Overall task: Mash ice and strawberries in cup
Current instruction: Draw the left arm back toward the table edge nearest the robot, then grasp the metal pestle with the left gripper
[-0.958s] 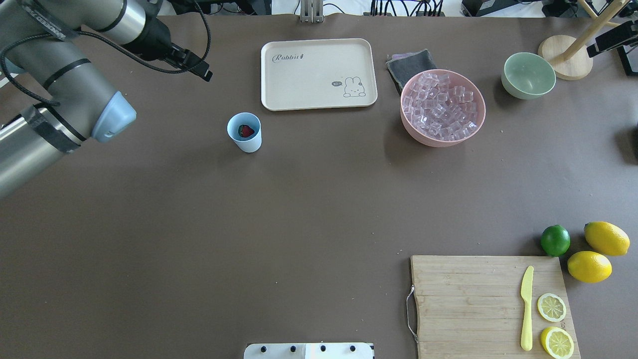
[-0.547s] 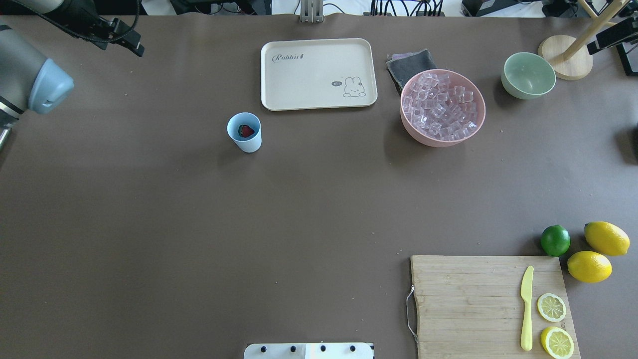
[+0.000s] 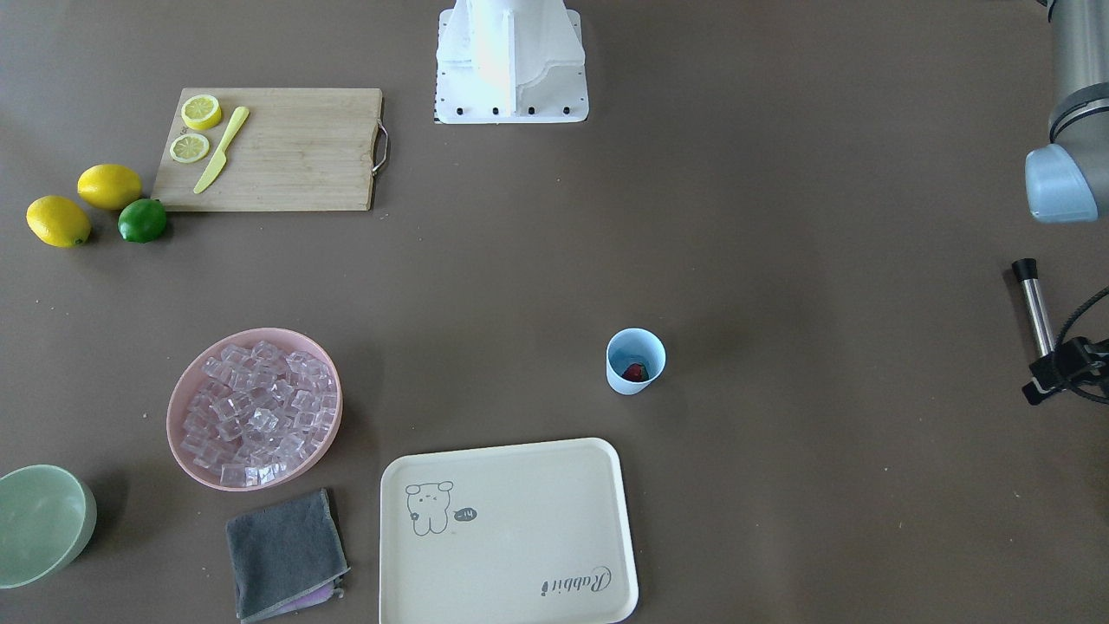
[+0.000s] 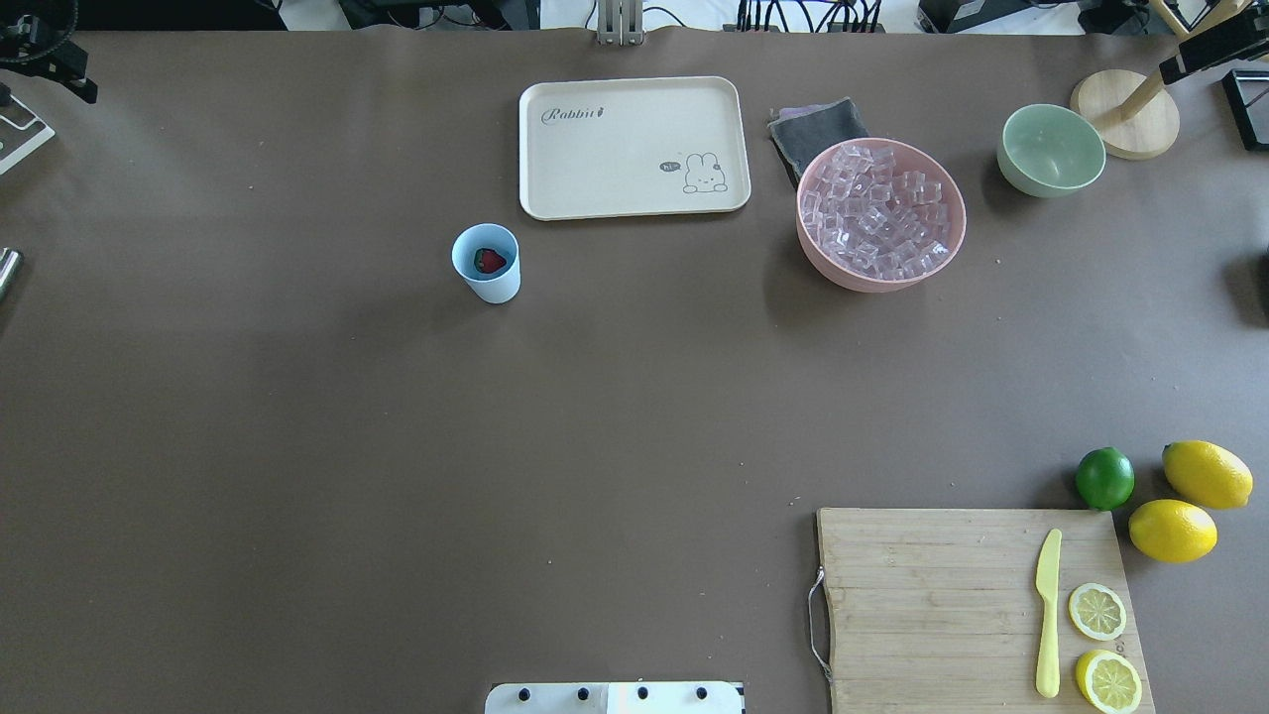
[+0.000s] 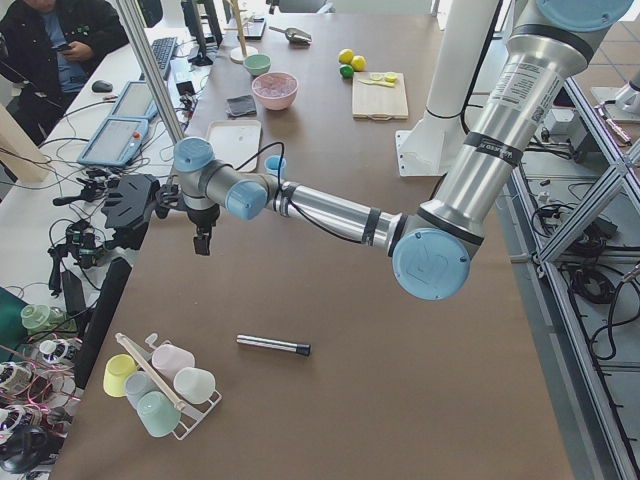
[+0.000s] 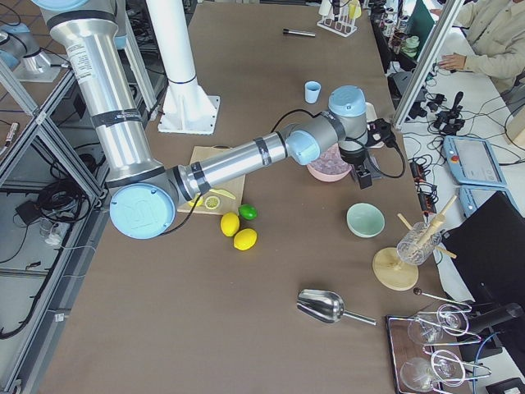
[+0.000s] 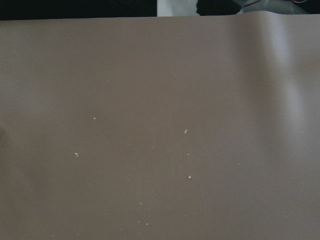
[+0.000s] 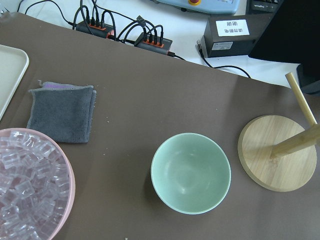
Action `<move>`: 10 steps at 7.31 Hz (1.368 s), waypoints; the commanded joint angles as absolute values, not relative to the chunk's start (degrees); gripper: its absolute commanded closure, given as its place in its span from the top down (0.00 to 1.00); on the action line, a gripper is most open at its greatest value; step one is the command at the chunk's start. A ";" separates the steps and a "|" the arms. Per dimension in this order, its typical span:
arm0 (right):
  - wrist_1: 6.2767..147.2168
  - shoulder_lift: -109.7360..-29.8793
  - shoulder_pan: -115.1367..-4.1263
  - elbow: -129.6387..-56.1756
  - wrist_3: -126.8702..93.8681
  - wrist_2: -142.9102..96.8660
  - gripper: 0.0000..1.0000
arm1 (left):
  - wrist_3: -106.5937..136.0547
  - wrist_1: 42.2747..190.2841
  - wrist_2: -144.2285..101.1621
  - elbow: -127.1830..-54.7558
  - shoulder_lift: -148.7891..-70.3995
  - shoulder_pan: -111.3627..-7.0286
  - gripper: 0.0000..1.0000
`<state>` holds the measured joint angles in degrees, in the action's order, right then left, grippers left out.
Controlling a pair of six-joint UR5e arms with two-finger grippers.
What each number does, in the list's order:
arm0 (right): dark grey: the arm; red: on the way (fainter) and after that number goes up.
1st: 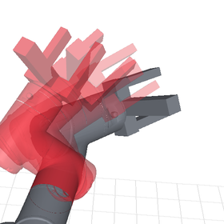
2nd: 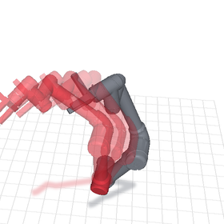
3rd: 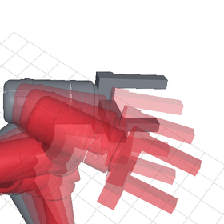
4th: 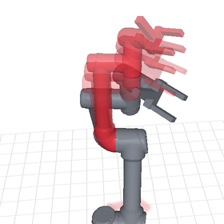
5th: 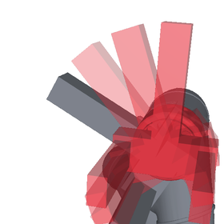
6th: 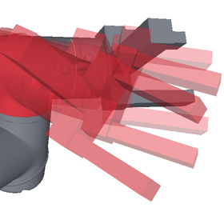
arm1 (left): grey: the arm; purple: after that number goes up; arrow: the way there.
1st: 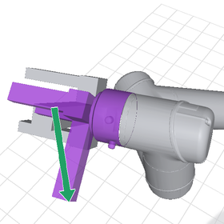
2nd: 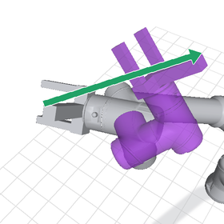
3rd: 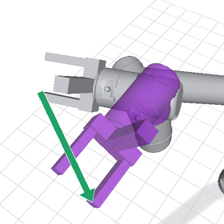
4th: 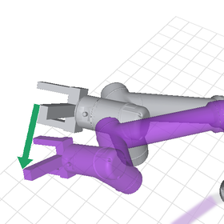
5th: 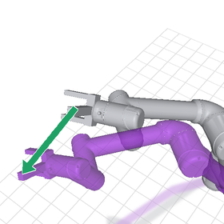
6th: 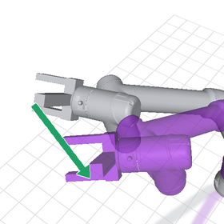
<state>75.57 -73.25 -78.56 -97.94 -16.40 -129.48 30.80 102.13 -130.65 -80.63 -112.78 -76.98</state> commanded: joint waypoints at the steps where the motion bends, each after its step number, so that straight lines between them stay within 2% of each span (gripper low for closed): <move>1: 75.59 -74.00 -78.57 -101.68 -16.44 -129.46 0.99 | 29.80 102.91 -131.04 -79.98 -105.16 -80.24 0.98; 3: 75.50 -73.92 -78.57 -103.18 -16.44 -129.29 0.99 | 29.01 110.60 -131.13 -74.83 -101.02 -80.07 0.98; 4: 75.50 -74.96 -78.75 -104.92 -16.35 -128.94 0.99 | 29.00 117.88 -131.05 -69.75 -100.55 -79.72 0.98; 10: 75.59 -76.65 -78.93 -106.88 -16.35 -127.97 0.99 | 25.93 121.90 -130.43 -67.24 -100.37 -71.46 0.94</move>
<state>75.51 -76.83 -78.93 -107.27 -16.35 -128.15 26.00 121.73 -130.50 -67.28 -100.08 -73.49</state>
